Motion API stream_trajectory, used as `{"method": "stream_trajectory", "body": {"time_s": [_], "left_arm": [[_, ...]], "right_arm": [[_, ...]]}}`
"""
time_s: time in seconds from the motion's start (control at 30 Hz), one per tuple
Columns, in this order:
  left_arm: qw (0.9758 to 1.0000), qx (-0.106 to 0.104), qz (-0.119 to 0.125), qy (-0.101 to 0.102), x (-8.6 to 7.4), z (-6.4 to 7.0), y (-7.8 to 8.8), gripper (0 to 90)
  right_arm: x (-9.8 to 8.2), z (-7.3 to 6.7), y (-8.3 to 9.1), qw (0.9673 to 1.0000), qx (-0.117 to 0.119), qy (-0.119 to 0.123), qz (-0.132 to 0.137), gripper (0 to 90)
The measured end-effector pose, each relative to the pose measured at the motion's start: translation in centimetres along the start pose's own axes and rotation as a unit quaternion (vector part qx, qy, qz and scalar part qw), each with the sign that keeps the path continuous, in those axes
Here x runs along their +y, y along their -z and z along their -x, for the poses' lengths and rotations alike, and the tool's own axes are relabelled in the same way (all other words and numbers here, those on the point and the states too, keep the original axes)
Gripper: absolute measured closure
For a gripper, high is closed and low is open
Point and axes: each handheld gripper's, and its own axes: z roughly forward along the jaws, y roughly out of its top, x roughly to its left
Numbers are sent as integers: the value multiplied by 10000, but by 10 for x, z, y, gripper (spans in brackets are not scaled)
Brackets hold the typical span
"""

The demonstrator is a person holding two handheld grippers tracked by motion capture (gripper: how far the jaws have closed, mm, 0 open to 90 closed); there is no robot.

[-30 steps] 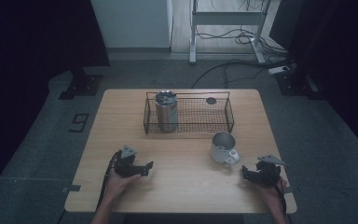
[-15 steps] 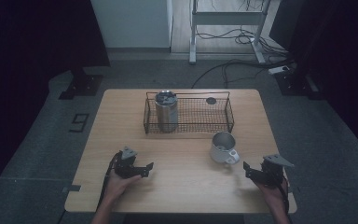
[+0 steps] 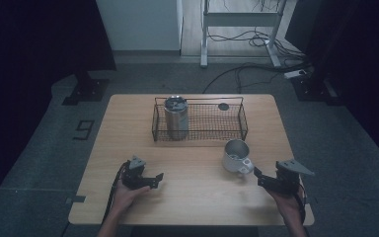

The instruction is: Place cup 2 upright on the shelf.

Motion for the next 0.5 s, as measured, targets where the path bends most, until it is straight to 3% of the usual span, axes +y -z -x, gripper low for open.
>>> {"method": "stream_trajectory", "body": {"time_s": [0.33, 0.5], "left_arm": [[10000, -45, -50, 63, -1, 0, -1, 70], [9999, -74, -2, 97, -1, -1, 2, 70]], "right_arm": [[12, -11, -2, 9998, 163, 32, 88, 109], [18, -19, -14, 9995, 306, 79, 25, 106]]}}
